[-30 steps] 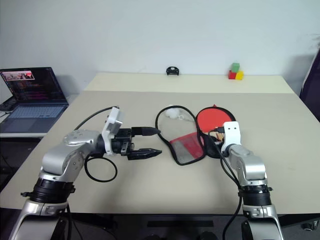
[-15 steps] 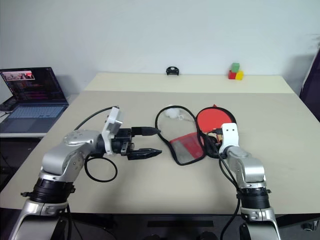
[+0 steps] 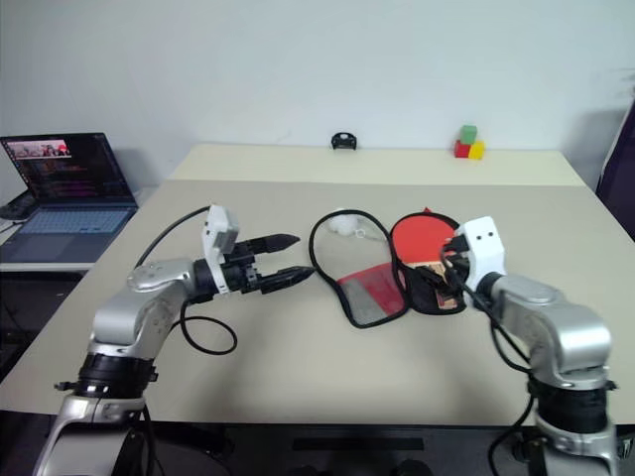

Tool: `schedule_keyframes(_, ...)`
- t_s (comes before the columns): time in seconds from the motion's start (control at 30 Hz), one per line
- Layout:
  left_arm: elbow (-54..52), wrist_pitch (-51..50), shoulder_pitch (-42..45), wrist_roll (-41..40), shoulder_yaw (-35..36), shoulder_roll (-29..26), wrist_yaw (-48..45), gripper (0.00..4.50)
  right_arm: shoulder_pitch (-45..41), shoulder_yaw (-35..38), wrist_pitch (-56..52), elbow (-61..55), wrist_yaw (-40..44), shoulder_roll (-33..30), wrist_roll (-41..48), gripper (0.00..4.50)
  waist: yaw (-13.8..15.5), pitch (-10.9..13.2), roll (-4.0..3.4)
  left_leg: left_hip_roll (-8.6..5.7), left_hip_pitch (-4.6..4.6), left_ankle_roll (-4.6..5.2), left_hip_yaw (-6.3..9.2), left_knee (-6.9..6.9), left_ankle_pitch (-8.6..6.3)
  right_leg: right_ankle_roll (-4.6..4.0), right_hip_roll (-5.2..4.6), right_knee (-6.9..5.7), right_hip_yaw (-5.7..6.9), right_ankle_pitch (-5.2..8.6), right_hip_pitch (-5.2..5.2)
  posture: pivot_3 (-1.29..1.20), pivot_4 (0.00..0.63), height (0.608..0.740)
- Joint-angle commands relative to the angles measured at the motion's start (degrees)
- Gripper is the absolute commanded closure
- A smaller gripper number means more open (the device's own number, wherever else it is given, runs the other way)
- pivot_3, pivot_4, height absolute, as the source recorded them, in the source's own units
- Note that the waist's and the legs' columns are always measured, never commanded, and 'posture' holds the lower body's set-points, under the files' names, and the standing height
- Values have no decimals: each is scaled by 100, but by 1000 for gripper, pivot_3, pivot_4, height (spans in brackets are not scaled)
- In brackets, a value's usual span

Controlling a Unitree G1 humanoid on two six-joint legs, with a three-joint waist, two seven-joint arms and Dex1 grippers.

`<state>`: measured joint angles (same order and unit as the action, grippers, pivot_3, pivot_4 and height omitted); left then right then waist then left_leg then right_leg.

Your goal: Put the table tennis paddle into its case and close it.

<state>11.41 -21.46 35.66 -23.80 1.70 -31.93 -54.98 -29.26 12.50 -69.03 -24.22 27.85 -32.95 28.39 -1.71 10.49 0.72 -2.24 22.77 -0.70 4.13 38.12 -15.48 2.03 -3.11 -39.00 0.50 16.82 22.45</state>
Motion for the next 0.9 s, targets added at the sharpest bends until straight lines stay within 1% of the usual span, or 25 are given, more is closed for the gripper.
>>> schedule_keyframes(0.03, 478, 542, 311, 385, 71, 47, 278, 0, -38, 264, 395, -30, 553, -428, 287, 724, 0, 1, 1, 0, 0, 0, 0, 1, 0, 0, 0, 0, -1, 0, 0, 0, 150, 740)
schedule_keyframes(0.17, 1325, 803, 636, 684, 67, 196, 560, 0, -195, 493, 156, 16, 1453, -1105, 1056, 724, 13, 2, 3, 0, 3, 1, 1, 1, 1, 0, -2, 2, 5, 0, -1, 0, 150, 740)
schedule_keyframes(0.3, 1967, 1058, 845, 926, 44, 314, 713, 0, -218, 495, 91, -66, 1787, -1475, 1510, 724, 2, 2, 7, 0, 2, 1, 0, 2, 1, 0, -3, 3, 5, 0, -3, 0, 150, 740)
schedule_keyframes(0.53, 3111, 1706, 1416, 1314, 132, 586, 1377, 0, -226, 472, 242, 4, 1728, -1673, 1673, 724, 25, 8, 17, 0, 7, 1, 4, 6, 1, 1, -7, 2, 5, 0, -3, 0, 150, 740)
schedule_keyframes(0.73, 4437, 2317, 2078, 1799, 39, 899, 2174, 0, -199, 445, 257, -18, 1626, -1639, 1724, 724, 32, 11, 24, -2, 8, 1, 4, 7, 1, 1, -8, 2, 10, -1, -3, 0, 150, 740)
schedule_keyframes(0.9, 5256, 2498, 2453, 2099, -18, 1112, 2507, 0, -192, 427, 262, -21, 1541, -1613, 1754, 724, 28, 11, 25, -3, 8, 1, 2, 7, 1, 1, -7, 1, 12, -1, -2, 0, 150, 740)
